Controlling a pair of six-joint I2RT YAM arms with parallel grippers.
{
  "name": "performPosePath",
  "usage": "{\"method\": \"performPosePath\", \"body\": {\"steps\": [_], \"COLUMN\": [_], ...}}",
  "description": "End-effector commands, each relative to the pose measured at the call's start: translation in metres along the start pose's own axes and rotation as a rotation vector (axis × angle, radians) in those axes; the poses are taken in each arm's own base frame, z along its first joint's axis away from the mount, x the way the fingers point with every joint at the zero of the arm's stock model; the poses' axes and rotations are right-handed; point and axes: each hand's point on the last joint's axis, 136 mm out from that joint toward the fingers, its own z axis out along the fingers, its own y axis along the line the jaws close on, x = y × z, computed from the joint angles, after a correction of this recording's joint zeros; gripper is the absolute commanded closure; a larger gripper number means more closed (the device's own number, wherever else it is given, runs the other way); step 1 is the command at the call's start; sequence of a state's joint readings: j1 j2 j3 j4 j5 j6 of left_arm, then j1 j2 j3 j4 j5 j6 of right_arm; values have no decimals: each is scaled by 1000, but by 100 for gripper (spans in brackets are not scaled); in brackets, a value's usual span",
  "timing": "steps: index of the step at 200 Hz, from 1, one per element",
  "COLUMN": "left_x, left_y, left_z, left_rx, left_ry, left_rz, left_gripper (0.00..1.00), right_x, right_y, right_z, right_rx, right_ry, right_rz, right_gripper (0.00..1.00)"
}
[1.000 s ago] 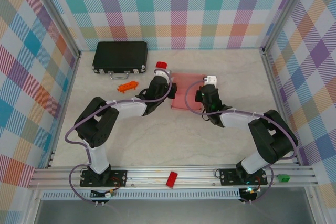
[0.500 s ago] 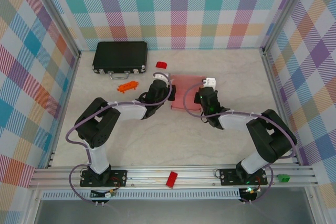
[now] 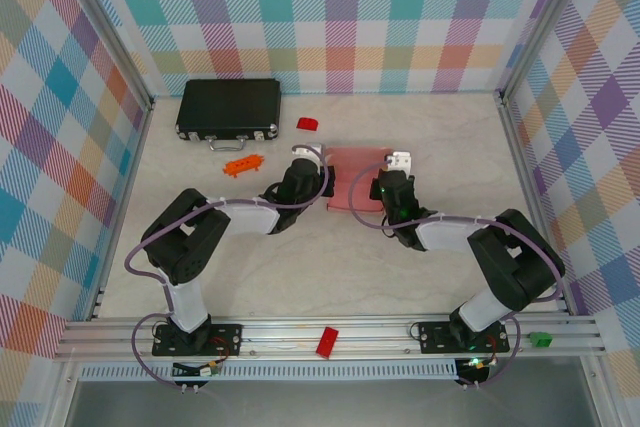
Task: Fold the paper box
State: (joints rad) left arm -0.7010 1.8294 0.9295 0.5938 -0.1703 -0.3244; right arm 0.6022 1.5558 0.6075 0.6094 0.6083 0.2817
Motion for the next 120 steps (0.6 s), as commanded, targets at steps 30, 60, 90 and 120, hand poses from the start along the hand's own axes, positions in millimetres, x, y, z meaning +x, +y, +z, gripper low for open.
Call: {"method": "performPosePath", "body": {"steps": [30, 60, 90, 120], "left_x": [13, 20, 25, 26], "left_y": [-12, -12, -13, -16], "left_z": [-10, -11, -12, -13], "left_rx": [27, 33, 46, 54], "left_ry": [6, 7, 10, 10], "left_rz": [21, 31, 30, 35], "left_gripper": [92, 92, 91, 88], "right_x": [13, 18, 22, 25], "right_y": [5, 3, 2, 0], "right_z": [-8, -10, -12, -15], "right_rx": [-18, -9, -5, -1], "right_ry": [14, 20, 26, 28], "right_rz": [22, 15, 13, 23], "right_gripper": [96, 96, 96, 96]}}
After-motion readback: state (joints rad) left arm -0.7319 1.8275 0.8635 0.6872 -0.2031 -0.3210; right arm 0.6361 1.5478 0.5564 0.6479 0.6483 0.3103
